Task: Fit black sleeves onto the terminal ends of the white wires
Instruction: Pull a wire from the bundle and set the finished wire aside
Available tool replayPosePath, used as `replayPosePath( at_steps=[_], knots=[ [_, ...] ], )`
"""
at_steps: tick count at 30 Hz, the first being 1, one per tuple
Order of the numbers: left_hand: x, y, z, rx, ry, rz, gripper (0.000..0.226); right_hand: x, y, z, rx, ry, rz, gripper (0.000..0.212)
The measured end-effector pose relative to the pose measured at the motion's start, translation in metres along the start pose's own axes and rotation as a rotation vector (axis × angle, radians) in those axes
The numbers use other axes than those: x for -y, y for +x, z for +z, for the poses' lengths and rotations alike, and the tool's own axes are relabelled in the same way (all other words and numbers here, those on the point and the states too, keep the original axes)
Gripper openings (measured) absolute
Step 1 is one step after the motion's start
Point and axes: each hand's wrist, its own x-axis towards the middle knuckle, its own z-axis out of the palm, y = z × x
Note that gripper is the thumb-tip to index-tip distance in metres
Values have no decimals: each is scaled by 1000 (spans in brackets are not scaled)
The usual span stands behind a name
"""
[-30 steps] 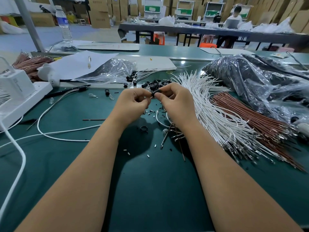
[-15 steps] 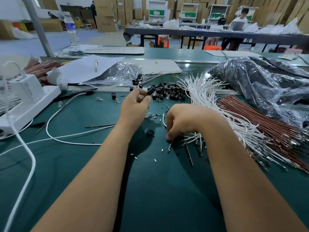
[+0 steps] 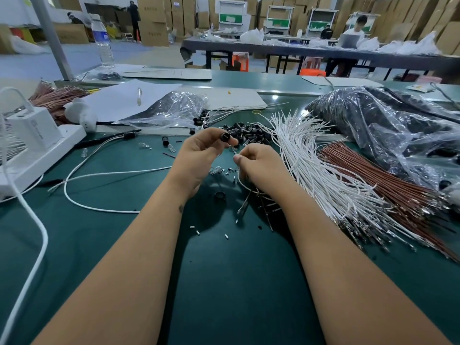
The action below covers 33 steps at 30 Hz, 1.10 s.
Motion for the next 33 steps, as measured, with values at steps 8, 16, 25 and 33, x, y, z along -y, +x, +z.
replayPosePath(
  at_steps=[8,16,25,33],
  knots=[
    [-3,-1,-2,-32,-67,-96,23,0,2,-6,-80,413,79,13],
    [2,-5,0,-49,523,-23,21,2,2,-8,-61,827,129,10],
    [1,-8,0,23,526,-30,20,1,1,-7,-35,830,138,14],
    [1,-9,1,18,499,-30,20,-2,1,-8,-85,834,175,13]
  ],
)
